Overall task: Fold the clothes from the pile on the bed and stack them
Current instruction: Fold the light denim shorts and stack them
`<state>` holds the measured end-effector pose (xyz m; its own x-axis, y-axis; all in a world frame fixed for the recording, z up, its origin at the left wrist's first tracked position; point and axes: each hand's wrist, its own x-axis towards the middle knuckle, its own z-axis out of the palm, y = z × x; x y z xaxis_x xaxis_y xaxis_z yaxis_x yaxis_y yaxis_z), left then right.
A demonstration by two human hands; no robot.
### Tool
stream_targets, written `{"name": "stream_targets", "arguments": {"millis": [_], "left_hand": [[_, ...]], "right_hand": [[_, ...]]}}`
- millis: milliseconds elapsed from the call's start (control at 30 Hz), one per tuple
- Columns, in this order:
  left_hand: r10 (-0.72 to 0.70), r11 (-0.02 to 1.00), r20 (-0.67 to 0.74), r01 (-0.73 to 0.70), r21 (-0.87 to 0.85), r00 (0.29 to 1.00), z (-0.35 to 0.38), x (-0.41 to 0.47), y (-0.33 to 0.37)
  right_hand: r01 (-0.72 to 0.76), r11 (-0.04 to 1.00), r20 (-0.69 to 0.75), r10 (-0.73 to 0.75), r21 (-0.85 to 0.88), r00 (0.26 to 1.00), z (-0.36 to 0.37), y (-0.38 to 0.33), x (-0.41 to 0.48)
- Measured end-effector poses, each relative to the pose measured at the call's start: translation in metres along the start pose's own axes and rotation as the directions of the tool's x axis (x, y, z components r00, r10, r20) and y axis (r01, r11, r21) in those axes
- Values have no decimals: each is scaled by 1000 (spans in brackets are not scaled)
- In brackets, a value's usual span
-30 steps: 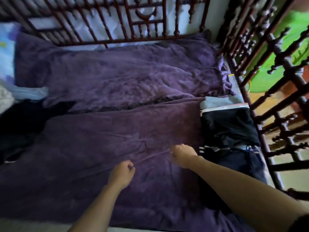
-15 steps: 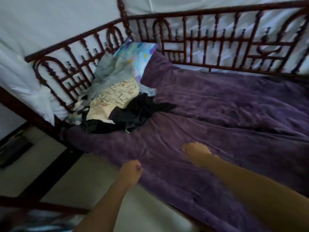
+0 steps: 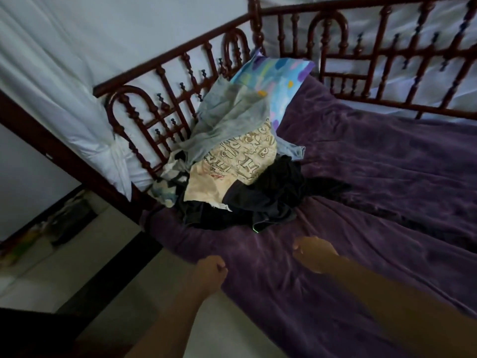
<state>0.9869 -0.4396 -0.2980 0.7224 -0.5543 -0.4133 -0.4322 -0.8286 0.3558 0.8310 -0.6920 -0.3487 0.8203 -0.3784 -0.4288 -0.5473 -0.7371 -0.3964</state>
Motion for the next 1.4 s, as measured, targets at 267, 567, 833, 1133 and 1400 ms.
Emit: {"name": "stream_targets", "arguments": {"millis": [267, 567, 833, 1133, 1400], "left_hand": [[-32, 999, 63, 32, -5, 998, -40, 95, -38], [142, 990, 208, -142, -15, 968, -104, 294, -80], [219, 976, 180, -218, -26, 959, -167, 441, -110], [143, 988, 173, -149, 26, 974, -194, 516, -155], [296, 943, -68, -280, 180, 953, -212, 545, -130]], "right_hand": [[-61, 998, 7, 61, 6, 998, -28, -47, 100], [-318, 947, -26, 319, 47, 947, -42, -82, 259], [-229, 971, -356, 238, 69, 904, -93, -163, 435], [-179, 960, -290, 112, -217, 950, -132, -240, 556], [-39, 822, -437, 342, 568, 832, -148, -205, 468]]}}
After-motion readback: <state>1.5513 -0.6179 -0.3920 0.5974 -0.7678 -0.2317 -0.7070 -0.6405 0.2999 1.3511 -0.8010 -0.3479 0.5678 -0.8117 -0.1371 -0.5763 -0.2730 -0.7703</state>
